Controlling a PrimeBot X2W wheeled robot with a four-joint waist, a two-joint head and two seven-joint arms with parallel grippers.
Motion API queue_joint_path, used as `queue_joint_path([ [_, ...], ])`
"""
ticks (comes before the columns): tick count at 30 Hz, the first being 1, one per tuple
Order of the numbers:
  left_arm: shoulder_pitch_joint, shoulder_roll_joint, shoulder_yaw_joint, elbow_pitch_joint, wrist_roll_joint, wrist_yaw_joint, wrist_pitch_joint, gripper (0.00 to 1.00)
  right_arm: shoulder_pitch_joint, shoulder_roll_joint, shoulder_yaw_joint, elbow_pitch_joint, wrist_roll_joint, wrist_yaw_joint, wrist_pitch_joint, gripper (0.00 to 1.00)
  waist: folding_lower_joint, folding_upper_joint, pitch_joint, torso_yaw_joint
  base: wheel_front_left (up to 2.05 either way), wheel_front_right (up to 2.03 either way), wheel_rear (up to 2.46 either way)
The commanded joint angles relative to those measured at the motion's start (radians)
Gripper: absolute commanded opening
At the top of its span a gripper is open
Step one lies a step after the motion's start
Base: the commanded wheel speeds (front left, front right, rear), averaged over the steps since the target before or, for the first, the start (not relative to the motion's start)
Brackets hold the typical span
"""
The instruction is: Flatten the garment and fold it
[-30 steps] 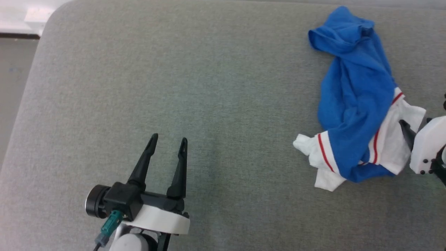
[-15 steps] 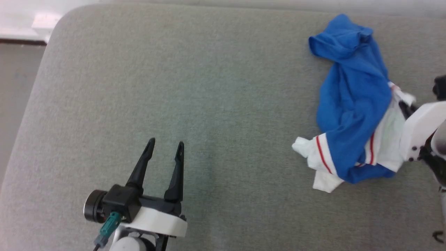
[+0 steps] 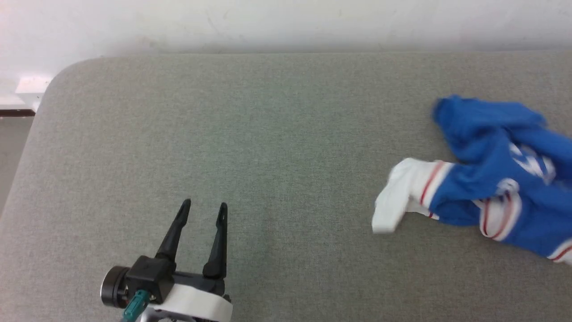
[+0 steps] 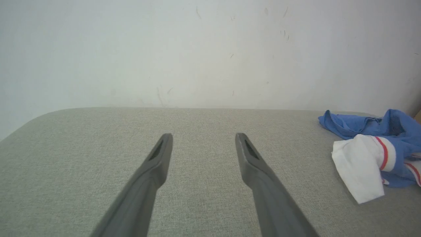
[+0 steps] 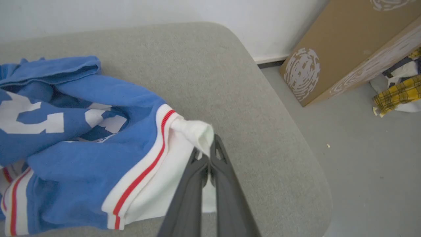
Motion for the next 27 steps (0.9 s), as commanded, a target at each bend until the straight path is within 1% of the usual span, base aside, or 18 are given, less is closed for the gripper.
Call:
queue_joint_path([
  [1,0.013,0.004,0.008,-0.003,0.008,-0.004,-0.005,1.00,0.039,0.024,-0.019,0.017,-0.008,-0.001,-0.005,0.00,0.0004,-0.0001,0.007,0.004,0.00,0.00,0.00],
  [3,0.016,0.009,0.010,-0.004,0.010,-0.007,-0.005,1.00,0.096,0.049,-0.060,0.059,-0.033,-0.001,-0.024,0.00,0.0004,-0.0001,0.015,0.010,0.00,0.00,0.00],
  [5,0.014,0.013,0.012,-0.005,0.010,-0.010,-0.005,1.00,0.127,0.063,-0.068,0.105,-0.066,-0.001,-0.050,0.00,0.0004,-0.0001,0.021,0.014,0.00,0.00,0.00],
  [9,0.006,0.018,0.019,-0.004,0.010,-0.012,-0.005,1.00,0.103,0.098,-0.050,0.181,-0.100,-0.001,-0.114,0.00,0.0004,-0.0001,0.025,0.012,0.00,0.00,0.00],
  [10,0.004,0.018,0.019,-0.004,0.011,-0.011,-0.005,1.00,0.088,0.102,-0.041,0.194,-0.105,-0.001,-0.140,0.16,0.0004,-0.0001,0.025,0.010,0.00,0.00,0.00],
  [11,0.003,0.018,0.018,-0.003,0.012,-0.011,-0.005,1.00,0.074,0.104,-0.027,0.204,-0.108,-0.001,-0.164,0.37,0.0004,-0.0001,0.023,0.008,0.00,0.00,0.00],
  [12,0.002,0.017,0.017,-0.003,0.012,-0.011,-0.005,1.00,0.056,0.106,-0.019,0.209,-0.106,-0.001,-0.187,1.00,0.0004,-0.0001,0.022,0.006,0.00,0.00,0.00],
  [16,0.005,0.015,0.013,-0.002,0.009,-0.010,-0.005,1.00,-0.002,0.101,0.035,0.180,-0.083,-0.001,-0.266,1.00,0.0004,-0.0001,0.011,-0.009,0.00,0.00,0.00],
  [19,0.005,0.012,0.010,-0.011,0.005,-0.009,-0.005,1.00,-0.032,0.105,0.074,0.099,-0.051,-0.001,-0.325,1.00,0.0004,-0.0001,0.005,-0.019,0.00,0.00,0.00],
  [22,0.005,0.010,0.008,-0.028,0.003,-0.005,-0.005,1.00,-0.035,0.141,0.107,-0.001,-0.025,-0.001,-0.385,1.00,0.0004,-0.0001,0.001,-0.028,0.00,0.00,0.00],
  [24,0.006,0.008,0.007,-0.037,0.001,-0.003,-0.005,1.00,-0.017,0.182,0.133,-0.067,-0.017,-0.001,-0.425,1.00,0.0004,-0.0001,-0.001,-0.032,0.00,0.00,0.00],
  [27,0.011,0.006,0.004,-0.050,0.003,0.001,-0.005,1.00,0.038,0.246,0.181,-0.152,-0.041,-0.001,-0.499,1.00,0.0004,-0.0001,-0.001,-0.038,0.00,0.00,0.00],
])
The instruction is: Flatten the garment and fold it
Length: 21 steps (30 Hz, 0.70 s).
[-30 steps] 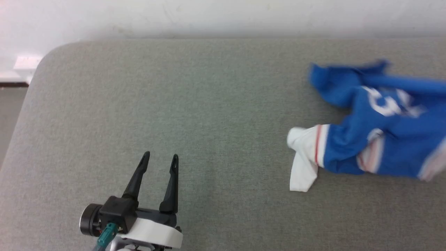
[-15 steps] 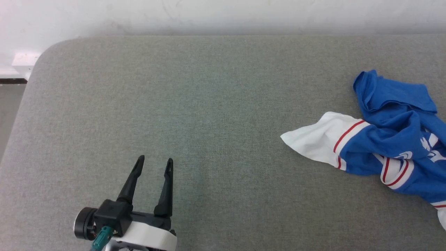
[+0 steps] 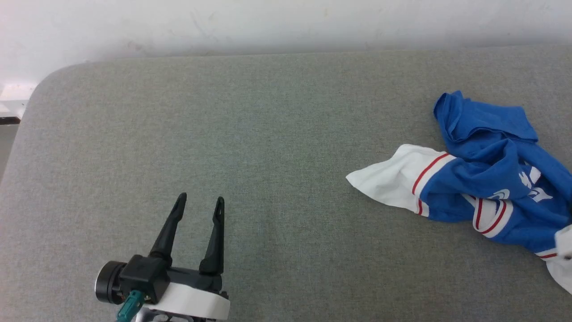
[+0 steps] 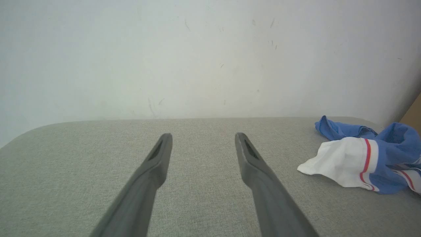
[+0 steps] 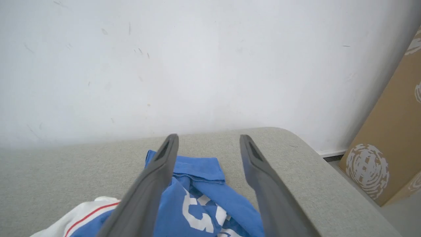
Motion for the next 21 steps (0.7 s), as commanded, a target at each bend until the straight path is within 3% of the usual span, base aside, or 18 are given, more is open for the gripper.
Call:
queue_joint_path([
  [1,0.006,-0.004,-0.002,-0.010,-0.001,0.010,-0.005,1.00,0.036,0.024,0.016,-0.025,-0.016,-0.001,-0.038,1.00,0.0000,0.0000,0.000,-0.003,0.00,0.00,0.00],
  [5,0.016,-0.007,-0.003,-0.040,0.002,0.015,-0.005,1.00,0.116,0.056,0.057,-0.060,-0.042,-0.001,-0.170,1.00,0.0000,0.0000,0.002,-0.005,0.00,0.00,0.00],
  [11,0.050,-0.009,-0.005,-0.092,0.022,0.018,-0.005,1.00,0.224,0.059,0.135,-0.013,-0.016,-0.001,-0.343,1.00,0.0000,0.0000,-0.001,-0.016,0.00,0.00,0.00],
  [21,0.064,-0.010,-0.020,-0.107,0.057,0.019,-0.005,1.00,0.239,0.059,0.166,0.071,0.025,-0.001,-0.401,1.00,0.0000,0.0000,-0.013,-0.047,0.00,0.00,0.00],
])
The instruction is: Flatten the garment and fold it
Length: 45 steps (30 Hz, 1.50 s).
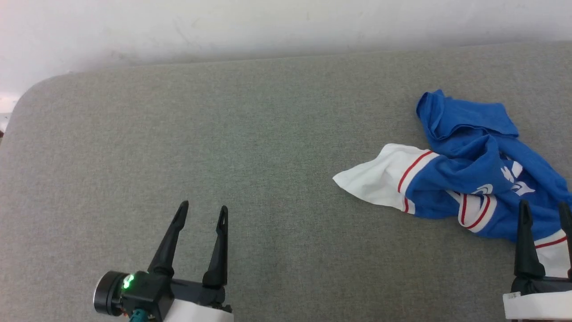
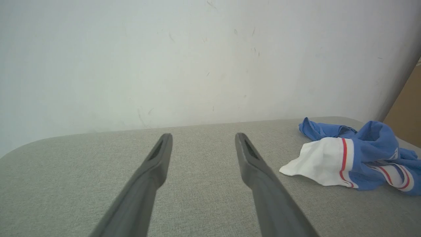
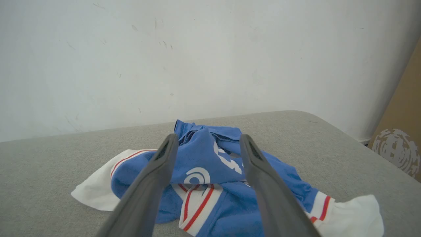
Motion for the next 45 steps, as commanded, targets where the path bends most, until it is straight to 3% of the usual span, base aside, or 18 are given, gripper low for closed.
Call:
queue_joint_path([
  [1,-0.025,-0.003,-0.005,-0.003,0.007,-0.004,-0.005,1.00,-0.014,0.002,-0.004,-0.001,-0.001,-0.001,-0.009,1.00,0.0000,-0.0002,-0.003,-0.006,0.00,0.00,0.00],
  [6,-0.150,0.027,-0.057,0.061,0.043,-0.041,0.017,1.00,-0.031,0.002,-0.023,-0.016,-0.003,-0.001,-0.010,1.00,0.0000,-0.0002,0.006,-0.008,0.00,0.00,0.00],
  [14,-0.474,0.063,-0.258,0.216,0.069,-0.087,0.260,1.00,-0.061,0.003,-0.034,-0.038,-0.006,-0.001,-0.010,1.00,0.0000,-0.0002,0.069,-0.010,0.00,0.00,0.00],
  [24,-0.879,0.086,-0.630,0.459,-0.109,-0.090,0.528,1.00,-0.111,0.003,-0.010,-0.055,0.002,-0.001,-0.010,1.00,0.0000,-0.0002,0.196,-0.065,0.00,0.00,0.00],
  [37,-1.053,0.137,-0.946,0.739,-0.258,-0.090,0.715,1.00,-0.147,0.003,0.012,-0.055,0.023,-0.001,-0.010,1.00,0.0000,-0.0002,0.256,-0.156,0.00,0.00,0.00],
  [38,-1.052,0.136,-0.968,0.751,-0.287,-0.090,0.729,0.82,-0.148,0.003,0.013,-0.053,0.025,-0.001,-0.010,1.00,0.0000,-0.0002,0.256,-0.160,0.00,0.00,0.00],
  [39,-1.047,0.133,-0.992,0.759,-0.319,-0.090,0.746,0.32,-0.149,0.003,0.014,-0.052,0.027,-0.001,-0.010,1.00,0.0000,-0.0002,0.255,-0.163,0.00,0.00,0.00],
  [40,-1.047,0.133,-1.020,0.759,-0.350,-0.090,0.758,0.00,-0.149,0.003,0.015,-0.051,0.028,-0.001,-0.010,1.00,0.0000,-0.0002,0.253,-0.165,0.00,0.00,0.00],
  [45,-1.058,0.144,-1.080,0.760,-0.451,-0.090,0.757,0.00,-0.146,0.003,0.000,-0.042,0.031,-0.001,-0.010,1.00,0.0000,-0.0002,0.230,-0.149,0.00,0.00,0.00],
])
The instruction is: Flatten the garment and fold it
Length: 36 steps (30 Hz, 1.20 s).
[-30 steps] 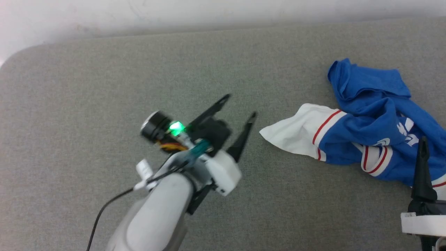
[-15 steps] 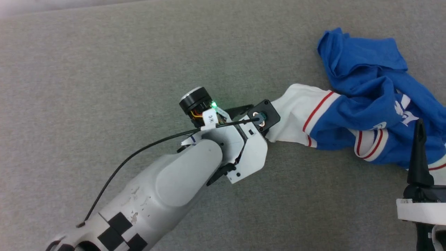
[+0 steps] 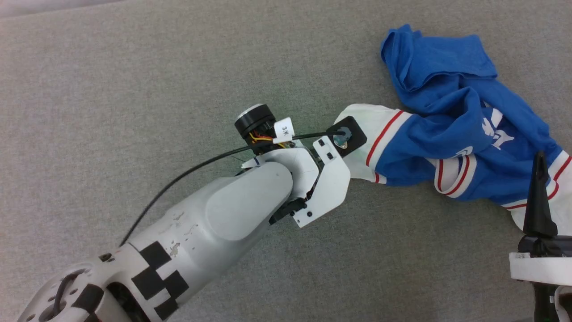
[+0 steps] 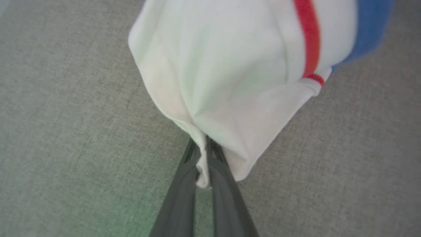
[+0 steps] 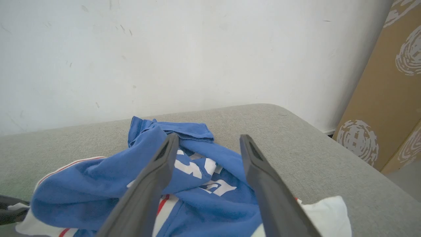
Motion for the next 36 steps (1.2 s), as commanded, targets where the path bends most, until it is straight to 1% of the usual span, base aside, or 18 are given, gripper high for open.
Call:
queue_joint_path([
  [1,0.066,0.019,-0.048,0.045,-0.015,-0.009,0.023,0.00,-0.010,0.003,-0.002,0.004,0.005,-0.001,-0.005,1.00,0.0001,-0.0002,-0.021,0.017,0.00,0.00,0.00],
  [3,0.059,0.017,-0.028,0.054,-0.028,-0.005,-0.014,0.00,-0.009,0.003,-0.004,0.006,0.005,-0.001,-0.005,1.00,0.0001,-0.0002,-0.042,0.033,0.00,0.00,0.00],
  [4,0.056,0.015,-0.016,0.059,-0.031,0.005,-0.036,0.00,-0.007,0.003,-0.004,0.008,0.004,-0.001,-0.005,1.00,0.0001,-0.0002,-0.053,0.043,0.00,0.00,0.00],
  [6,0.054,0.005,0.020,0.063,-0.042,0.039,-0.093,0.00,-0.001,0.003,-0.007,0.011,0.002,-0.001,-0.005,1.00,0.0001,-0.0002,-0.075,0.066,0.00,0.00,0.00],
  [9,0.068,-0.006,0.090,0.060,-0.094,0.076,-0.157,0.00,0.010,0.003,-0.007,0.017,-0.004,-0.001,-0.005,1.00,0.0001,-0.0002,-0.111,0.106,0.00,0.00,0.00],
  [11,0.082,0.001,0.137,0.050,-0.133,0.096,-0.189,0.00,0.017,0.003,-0.007,0.019,-0.008,-0.001,-0.005,1.00,0.0001,-0.0002,-0.134,0.134,0.00,0.00,0.00],
  [13,0.102,0.025,0.187,0.030,-0.173,0.117,-0.215,0.00,0.025,0.003,-0.010,0.020,-0.014,-0.001,-0.005,1.00,0.0001,-0.0002,-0.155,0.160,0.00,0.00,0.00],
  [16,0.148,0.093,0.258,-0.020,-0.221,0.160,-0.251,0.00,0.037,0.003,-0.015,0.021,-0.021,-0.001,-0.005,1.00,0.0001,-0.0002,-0.182,0.196,0.00,0.00,0.00],
  [18,0.200,0.157,0.303,-0.069,-0.249,0.193,-0.272,0.00,0.044,0.003,-0.018,0.022,-0.023,-0.001,-0.005,1.00,0.0001,-0.0002,-0.195,0.214,0.00,0.00,0.00],
  [20,0.272,0.228,0.354,-0.126,-0.282,0.237,-0.297,0.00,0.052,0.003,-0.021,0.023,-0.022,-0.001,-0.005,1.00,0.0001,-0.0002,-0.203,0.229,0.00,0.00,0.00],
  [24,0.498,0.368,0.461,-0.277,-0.370,0.346,-0.354,0.00,0.064,0.003,-0.022,0.022,-0.019,-0.001,-0.005,1.00,0.0001,-0.0002,-0.205,0.244,0.00,0.00,0.00],
  [26,0.638,0.414,0.507,-0.359,-0.425,0.394,-0.386,0.00,0.069,0.003,-0.029,0.022,-0.018,-0.001,-0.005,1.00,0.0001,-0.0002,-0.199,0.253,0.00,0.00,0.00],
  [27,0.704,0.425,0.526,-0.396,-0.452,0.412,-0.406,0.00,0.071,0.003,-0.035,0.022,-0.018,-0.001,-0.005,1.00,0.0001,-0.0002,-0.195,0.260,0.00,0.00,0.00],
  [29,0.813,0.431,0.549,-0.459,-0.489,0.442,-0.445,0.00,0.076,0.003,-0.041,0.022,-0.019,-0.001,-0.005,1.00,0.0001,-0.0002,-0.188,0.272,0.00,0.00,0.00],
  [30,0.856,0.423,0.558,-0.485,-0.507,0.452,-0.464,0.00,0.077,0.003,-0.041,0.022,-0.020,-0.001,-0.005,1.00,0.0001,-0.0002,-0.186,0.277,0.00,0.00,0.00],
  [32,0.918,0.396,0.567,-0.527,-0.536,0.461,-0.496,0.00,0.074,0.003,-0.038,0.022,-0.023,-0.001,-0.005,1.00,0.0001,-0.0002,-0.182,0.287,0.00,0.00,0.00],
  [35,0.950,0.355,0.566,-0.558,-0.549,0.464,-0.532,0.00,0.068,0.003,-0.032,0.025,-0.028,-0.001,-0.005,1.00,0.0001,-0.0002,-0.183,0.300,0.00,0.00,0.00],
  [36,0.948,0.347,0.566,-0.563,-0.544,0.466,-0.542,0.12,0.066,0.003,-0.029,0.026,-0.030,-0.001,-0.005,1.00,0.0001,-0.0002,-0.183,0.302,0.00,0.00,0.00],
])
